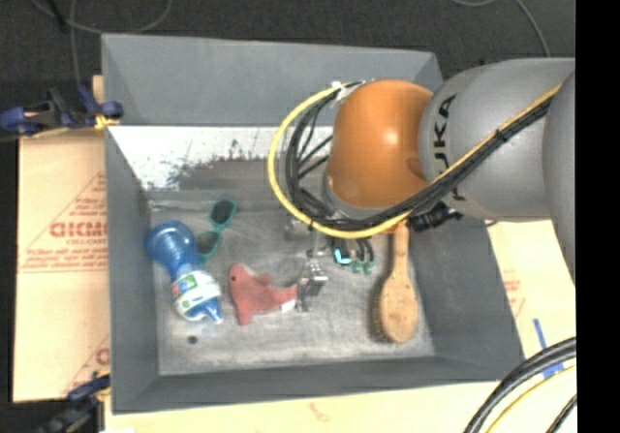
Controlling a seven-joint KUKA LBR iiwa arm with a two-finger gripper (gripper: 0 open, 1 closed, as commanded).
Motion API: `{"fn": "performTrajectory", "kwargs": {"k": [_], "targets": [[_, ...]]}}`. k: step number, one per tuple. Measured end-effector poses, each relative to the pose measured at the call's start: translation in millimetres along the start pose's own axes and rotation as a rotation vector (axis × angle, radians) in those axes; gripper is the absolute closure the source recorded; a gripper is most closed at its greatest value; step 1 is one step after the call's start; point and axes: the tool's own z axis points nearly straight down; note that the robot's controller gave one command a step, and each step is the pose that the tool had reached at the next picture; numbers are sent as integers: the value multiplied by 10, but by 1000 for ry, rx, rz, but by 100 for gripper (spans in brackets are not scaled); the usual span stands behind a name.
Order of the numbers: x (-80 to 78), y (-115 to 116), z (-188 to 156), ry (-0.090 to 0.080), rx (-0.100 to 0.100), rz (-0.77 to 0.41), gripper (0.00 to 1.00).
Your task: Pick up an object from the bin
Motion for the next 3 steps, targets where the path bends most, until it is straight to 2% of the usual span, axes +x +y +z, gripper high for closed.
{"fn": "performTrajectory", "kwargs": {"k": [1, 2, 3], "targets": [[-18, -2, -43, -8, -1, 2, 0], [147, 111, 736, -11, -1, 9, 0], [169, 97, 939, -11, -3, 122, 0]]}}
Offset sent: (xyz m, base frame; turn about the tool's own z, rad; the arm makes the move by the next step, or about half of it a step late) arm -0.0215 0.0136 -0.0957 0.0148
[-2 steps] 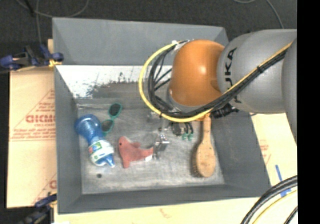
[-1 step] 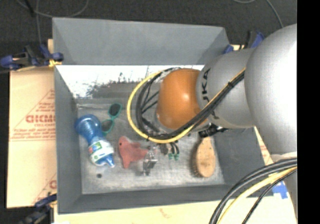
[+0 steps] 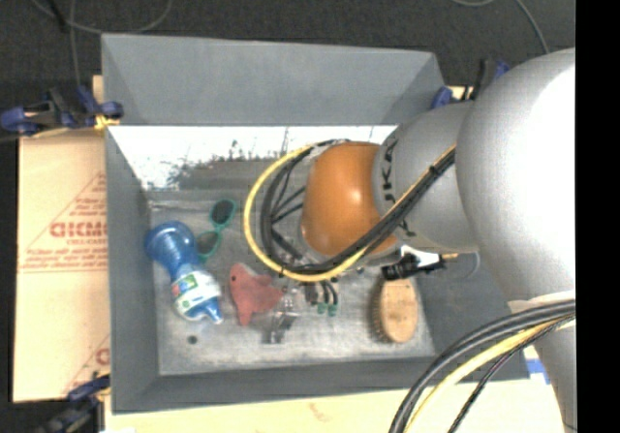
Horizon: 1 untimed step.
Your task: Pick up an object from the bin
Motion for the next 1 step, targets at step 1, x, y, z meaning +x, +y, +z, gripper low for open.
{"fn": "performTrajectory", "kwargs": {"k": [1], "targets": [[-134, 81, 5, 3, 3, 16, 0]]}}
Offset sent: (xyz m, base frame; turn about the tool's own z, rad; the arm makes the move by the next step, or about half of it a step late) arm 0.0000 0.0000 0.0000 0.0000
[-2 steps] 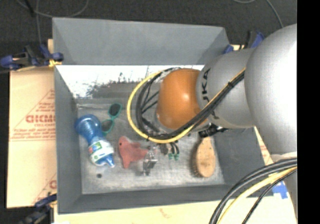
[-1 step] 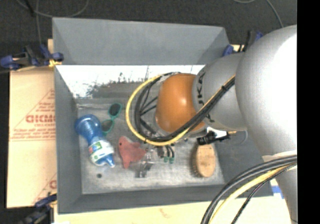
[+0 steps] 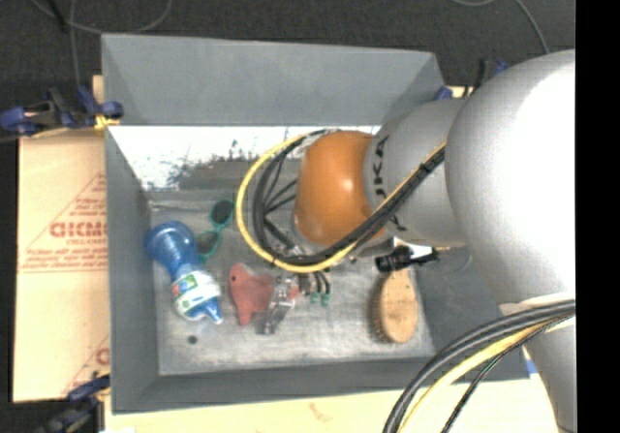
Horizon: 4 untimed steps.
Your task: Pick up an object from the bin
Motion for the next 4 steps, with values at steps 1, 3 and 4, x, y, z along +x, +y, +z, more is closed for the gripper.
{"fn": "performTrajectory", "kwargs": {"k": [1, 3, 4], "targets": [[67, -56, -21, -7, 1, -10, 0], [-23, -1, -30, -2, 0, -3, 100], [-11, -3, -69, 1, 1, -3, 100]]}}
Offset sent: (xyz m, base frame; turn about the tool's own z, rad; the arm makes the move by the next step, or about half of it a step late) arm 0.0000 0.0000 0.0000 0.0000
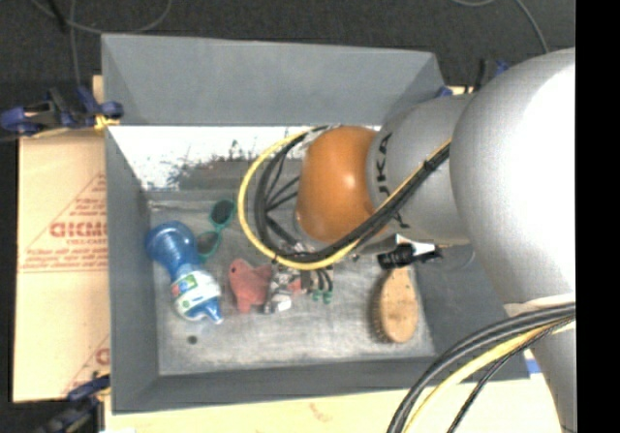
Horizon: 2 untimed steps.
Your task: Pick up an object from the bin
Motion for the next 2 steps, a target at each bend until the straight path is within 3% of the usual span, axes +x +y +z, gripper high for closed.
{"fn": "performTrajectory", "kwargs": {"k": [2], "targets": [[-2, 6, -258, 1, -1, -1, 100]]}}
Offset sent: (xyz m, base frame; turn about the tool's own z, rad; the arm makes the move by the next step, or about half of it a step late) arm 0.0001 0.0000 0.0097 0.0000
